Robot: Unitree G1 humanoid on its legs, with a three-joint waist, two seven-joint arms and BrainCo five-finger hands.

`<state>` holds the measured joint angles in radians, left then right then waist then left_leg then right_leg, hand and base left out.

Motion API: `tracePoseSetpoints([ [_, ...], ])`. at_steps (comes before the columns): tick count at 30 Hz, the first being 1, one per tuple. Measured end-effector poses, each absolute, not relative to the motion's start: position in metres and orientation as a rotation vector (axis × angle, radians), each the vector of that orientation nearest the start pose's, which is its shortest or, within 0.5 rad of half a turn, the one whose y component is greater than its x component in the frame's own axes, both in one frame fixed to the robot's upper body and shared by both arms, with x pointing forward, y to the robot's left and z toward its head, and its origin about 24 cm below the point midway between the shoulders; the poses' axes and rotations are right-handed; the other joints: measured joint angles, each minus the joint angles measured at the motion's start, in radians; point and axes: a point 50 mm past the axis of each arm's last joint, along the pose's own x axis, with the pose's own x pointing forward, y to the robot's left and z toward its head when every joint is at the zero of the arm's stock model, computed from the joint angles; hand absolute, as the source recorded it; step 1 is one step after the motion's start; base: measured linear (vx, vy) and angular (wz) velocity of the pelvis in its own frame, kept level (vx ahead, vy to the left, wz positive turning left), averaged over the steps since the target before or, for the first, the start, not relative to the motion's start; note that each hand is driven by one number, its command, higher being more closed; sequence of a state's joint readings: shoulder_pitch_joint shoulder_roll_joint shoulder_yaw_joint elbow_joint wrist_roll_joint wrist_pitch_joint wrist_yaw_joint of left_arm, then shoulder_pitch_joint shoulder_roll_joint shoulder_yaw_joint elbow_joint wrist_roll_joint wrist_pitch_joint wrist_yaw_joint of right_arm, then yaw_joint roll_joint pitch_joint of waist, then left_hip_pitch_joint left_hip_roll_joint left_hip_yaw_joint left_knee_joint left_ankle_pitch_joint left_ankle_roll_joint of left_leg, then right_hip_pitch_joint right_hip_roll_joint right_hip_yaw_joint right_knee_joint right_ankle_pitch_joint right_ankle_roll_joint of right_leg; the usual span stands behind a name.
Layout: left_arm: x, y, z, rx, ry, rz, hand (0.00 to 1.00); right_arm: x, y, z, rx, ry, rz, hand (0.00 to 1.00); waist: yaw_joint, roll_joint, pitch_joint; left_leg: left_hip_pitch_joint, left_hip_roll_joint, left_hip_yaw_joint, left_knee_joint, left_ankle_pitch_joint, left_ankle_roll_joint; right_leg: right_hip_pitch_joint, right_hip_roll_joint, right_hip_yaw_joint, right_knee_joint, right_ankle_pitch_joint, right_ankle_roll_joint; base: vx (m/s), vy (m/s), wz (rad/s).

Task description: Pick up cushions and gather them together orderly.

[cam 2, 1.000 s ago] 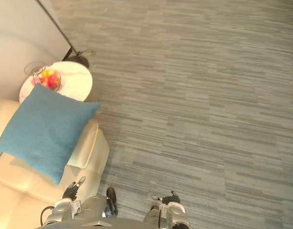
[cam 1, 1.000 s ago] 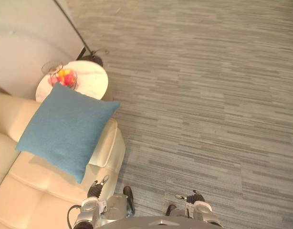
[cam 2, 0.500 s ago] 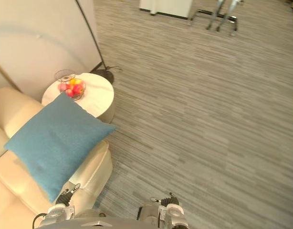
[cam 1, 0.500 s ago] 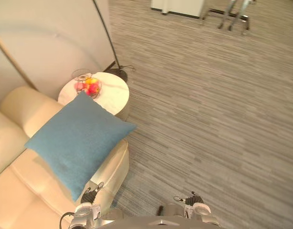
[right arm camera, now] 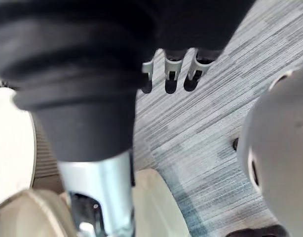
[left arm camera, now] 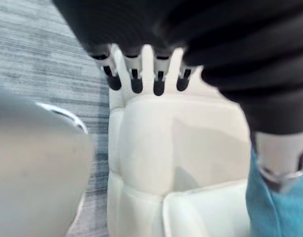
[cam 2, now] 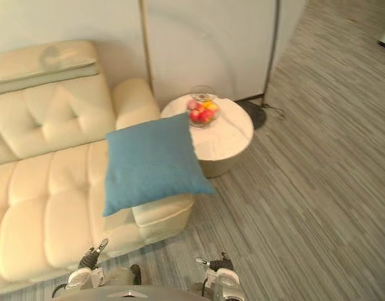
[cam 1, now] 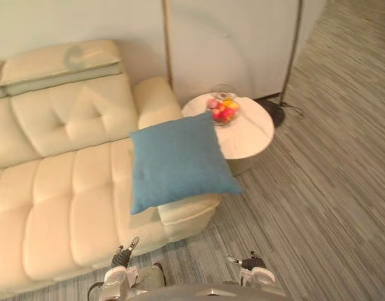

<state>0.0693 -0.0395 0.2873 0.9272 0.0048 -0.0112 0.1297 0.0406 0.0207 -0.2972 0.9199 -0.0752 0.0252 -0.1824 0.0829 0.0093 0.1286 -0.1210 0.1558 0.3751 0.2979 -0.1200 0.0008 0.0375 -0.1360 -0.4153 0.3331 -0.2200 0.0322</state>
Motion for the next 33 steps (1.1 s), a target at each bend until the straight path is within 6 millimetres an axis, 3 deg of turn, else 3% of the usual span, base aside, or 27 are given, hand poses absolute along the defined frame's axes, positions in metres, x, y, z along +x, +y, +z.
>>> tracePoseSetpoints([
  [1, 0.117, 0.183, -0.152, -0.089, 0.996, 0.372, 0.0, 0.126, -0.196, -0.147, -0.003, 0.998, -0.412, 0.0, 0.001, 0.007, -0.006, 0.002, -0.015, 0.001, -0.016, 0.012, 0.005, -0.001, -0.007, -0.003, -0.006, -0.001, 0.004, 0.0, 0.152, 0.55],
  [3, 0.116, 0.188, -0.152, -0.039, 1.006, 0.343, 0.0, 0.125, -0.191, -0.148, 0.008, 1.003, -0.406, 0.0, -0.008, -0.02, -0.015, 0.028, -0.079, -0.024, -0.121, 0.067, 0.014, -0.003, -0.021, 0.01, -0.05, -0.004, 0.012, 0.0, 0.126, 0.41],
  [4, 0.115, 0.191, -0.153, 0.008, 1.017, 0.311, 0.0, 0.123, -0.191, -0.15, 0.01, 1.013, -0.405, 0.0, -0.021, -0.033, -0.024, 0.054, -0.122, -0.052, -0.222, 0.128, 0.022, 0.005, -0.025, 0.027, -0.095, 0.007, 0.023, -0.03, 0.095, 0.58],
  [7, 0.114, 0.193, -0.154, 0.045, 1.031, 0.281, 0.0, 0.119, -0.194, -0.152, 0.007, 1.035, -0.414, 0.0, -0.033, -0.038, -0.023, 0.116, -0.162, -0.096, -0.385, 0.215, 0.028, 0.035, -0.02, 0.03, -0.143, 0.034, 0.042, -0.07, 0.098, 0.46],
  [12, 0.112, 0.196, -0.154, 0.063, 1.041, 0.274, 0.0, 0.114, -0.195, -0.154, 0.009, 1.053, -0.424, 0.0, -0.034, -0.039, -0.029, 0.141, -0.172, -0.104, -0.386, 0.214, 0.026, 0.07, -0.023, 0.034, -0.158, 0.032, 0.043, -0.05, 0.03, 0.09],
  [19, 0.113, 0.195, -0.154, 0.088, 1.038, 0.251, 0.0, 0.115, -0.21, -0.151, -0.027, 1.043, -0.445, 0.0, -0.058, -0.043, -0.015, 0.157, -0.218, -0.101, -0.386, 0.189, 0.051, 0.029, -0.089, 0.063, -0.028, -0.032, 0.075, 0.0, 0.049, 0.0],
  [21, 0.114, 0.196, -0.154, 0.095, 1.035, 0.259, 0.0, 0.119, -0.21, -0.15, -0.031, 1.032, -0.44, 0.0, -0.069, -0.034, -0.003, 0.172, -0.21, -0.118, -0.385, 0.18, 0.058, -0.04, -0.081, 0.171, 0.115, -0.017, 0.036, 0.08, 0.03, 0.08],
  [24, 0.115, 0.198, -0.153, 0.108, 1.032, 0.263, 0.0, 0.123, -0.207, -0.148, -0.034, 1.017, -0.421, 0.0, -0.09, -0.023, 0.006, 0.177, -0.176, -0.16, -0.385, 0.18, 0.049, -0.09, -0.008, 0.285, 0.096, -0.051, 0.018, 0.06, -0.054, 0.37],
  [25, 0.114, 0.201, -0.153, 0.12, 1.032, 0.262, 0.0, 0.123, -0.206, -0.148, -0.038, 1.016, -0.414, 0.0, -0.092, -0.03, 0.003, 0.177, -0.17, -0.176, -0.385, 0.18, 0.038, -0.104, 0.014, 0.312, 0.056, -0.046, 0.019, 0.06, -0.072, 0.45],
  [26, 0.115, 0.205, -0.152, 0.134, 1.03, 0.262, 0.0, 0.121, -0.205, -0.149, -0.038, 1.022, -0.414, 0.0, -0.092, -0.051, -0.001, 0.178, -0.177, -0.186, -0.385, 0.18, 0.027, -0.107, 0.02, 0.331, -0.008, 0.0, 0.011, 0.07, -0.079, 0.56],
  [27, 0.115, 0.206, -0.152, 0.144, 1.03, 0.259, 0.0, 0.119, -0.205, -0.15, -0.032, 1.031, -0.417, 0.0, -0.094, -0.067, 0.001, 0.184, -0.189, -0.2, -0.385, 0.182, 0.02, -0.107, 0.014, 0.335, -0.02, 0.063, 0.032, 0.12, -0.122, 0.58],
  [30, 0.115, 0.196, -0.153, 0.113, 1.025, 0.251, 0.0, 0.116, -0.213, -0.15, -0.043, 1.035, -0.437, 0.0, -0.081, -0.049, -0.011, 0.192, -0.164, -0.215, -0.385, 0.18, -0.006, -0.08, 0.034, 0.312, -0.057, 0.05, 0.029, 0.15, -0.132, 0.15],
  [33, 0.111, 0.187, -0.155, 0.093, 1.039, 0.237, 0.0, 0.117, -0.216, -0.149, -0.043, 1.031, -0.445, 0.0, -0.094, -0.019, -0.019, 0.189, -0.147, -0.241, -0.385, 0.178, -0.012, -0.037, 0.056, 0.283, -0.127, 0.062, 0.032, 0.12, -0.073, 0.19],
])
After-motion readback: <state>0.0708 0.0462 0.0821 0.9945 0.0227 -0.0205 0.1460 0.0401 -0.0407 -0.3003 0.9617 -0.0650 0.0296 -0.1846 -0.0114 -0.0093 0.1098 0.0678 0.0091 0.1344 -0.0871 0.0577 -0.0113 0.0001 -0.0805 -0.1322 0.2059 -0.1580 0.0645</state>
